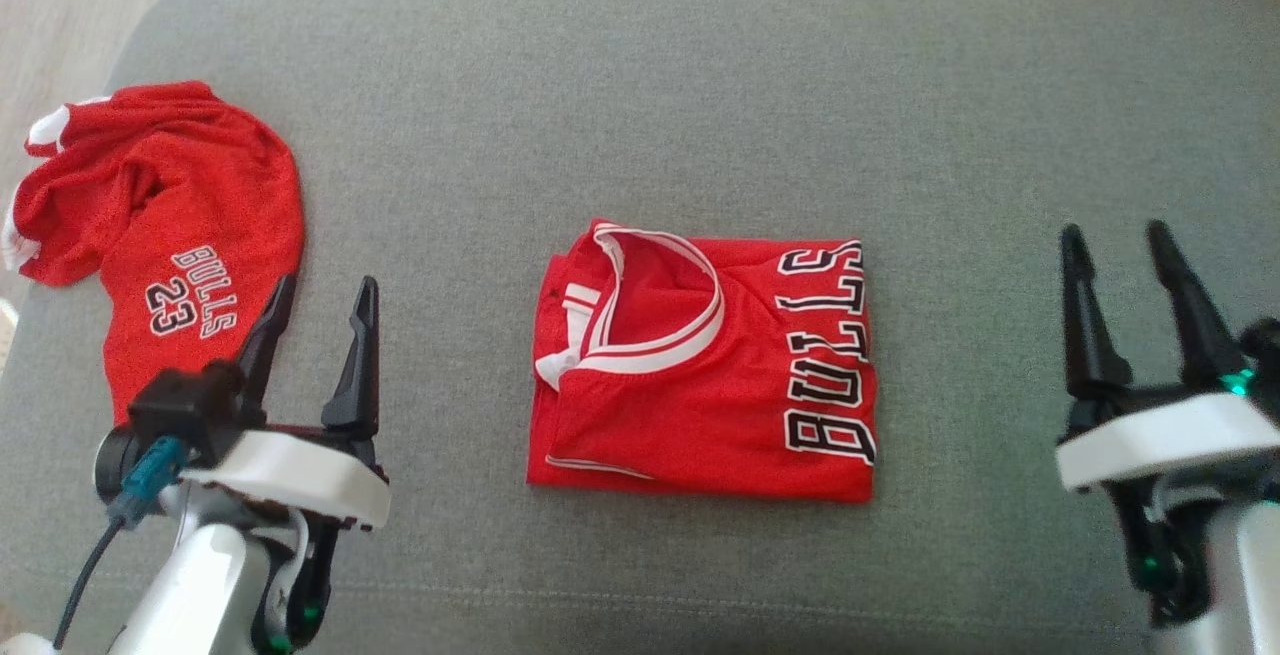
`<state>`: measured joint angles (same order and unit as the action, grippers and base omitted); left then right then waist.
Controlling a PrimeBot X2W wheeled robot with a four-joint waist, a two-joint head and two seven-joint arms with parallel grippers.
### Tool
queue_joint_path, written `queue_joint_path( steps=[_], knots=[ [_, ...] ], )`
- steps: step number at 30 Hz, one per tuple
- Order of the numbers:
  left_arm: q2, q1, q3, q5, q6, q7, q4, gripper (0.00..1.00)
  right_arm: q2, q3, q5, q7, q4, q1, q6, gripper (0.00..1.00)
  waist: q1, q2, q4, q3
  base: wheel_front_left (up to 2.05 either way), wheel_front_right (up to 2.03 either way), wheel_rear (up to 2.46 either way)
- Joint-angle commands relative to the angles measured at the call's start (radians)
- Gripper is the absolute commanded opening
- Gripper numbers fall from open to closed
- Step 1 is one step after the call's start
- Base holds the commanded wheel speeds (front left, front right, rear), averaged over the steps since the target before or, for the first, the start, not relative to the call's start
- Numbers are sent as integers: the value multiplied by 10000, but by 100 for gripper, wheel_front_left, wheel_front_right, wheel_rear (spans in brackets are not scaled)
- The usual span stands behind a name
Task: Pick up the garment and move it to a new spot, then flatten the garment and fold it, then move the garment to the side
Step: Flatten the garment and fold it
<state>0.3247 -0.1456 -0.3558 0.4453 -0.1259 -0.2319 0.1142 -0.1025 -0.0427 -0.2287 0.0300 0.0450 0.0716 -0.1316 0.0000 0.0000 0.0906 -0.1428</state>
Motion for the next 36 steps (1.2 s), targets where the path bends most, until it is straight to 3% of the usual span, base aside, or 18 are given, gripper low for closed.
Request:
queue_joint_path(
  steps=[1, 7, 30, 32, 36],
  knots=[
    [361, -237, 367, -101, -85, 8, -404, 100, 33, -104, 171, 98, 581, -72, 9, 100, 0, 0, -36, 111, 0, 0, 0],
    [466, -18, 335, -115, -191, 100, -585, 100, 137, -598, 425, 406, 1083, -670, 9, 100, 0, 0, -101, 274, 0, 0, 0],
    [532, 55, 222, 4, -329, 223, -843, 100, 307, -609, 657, 670, 1360, -763, 9, 100, 0, 0, -131, 246, 0, 0, 0],
    [530, 16, 202, 7, -322, 220, -849, 100, 281, -494, 636, 732, 1249, -649, 9, 0, 0, 0, -101, 195, 0, 0, 0],
    [521, -132, 177, 17, -282, 193, -851, 100, 190, -28, 584, 908, 791, -144, 9, 0, 0, 0, -6, 15, 0, 0, 0]
  ],
)
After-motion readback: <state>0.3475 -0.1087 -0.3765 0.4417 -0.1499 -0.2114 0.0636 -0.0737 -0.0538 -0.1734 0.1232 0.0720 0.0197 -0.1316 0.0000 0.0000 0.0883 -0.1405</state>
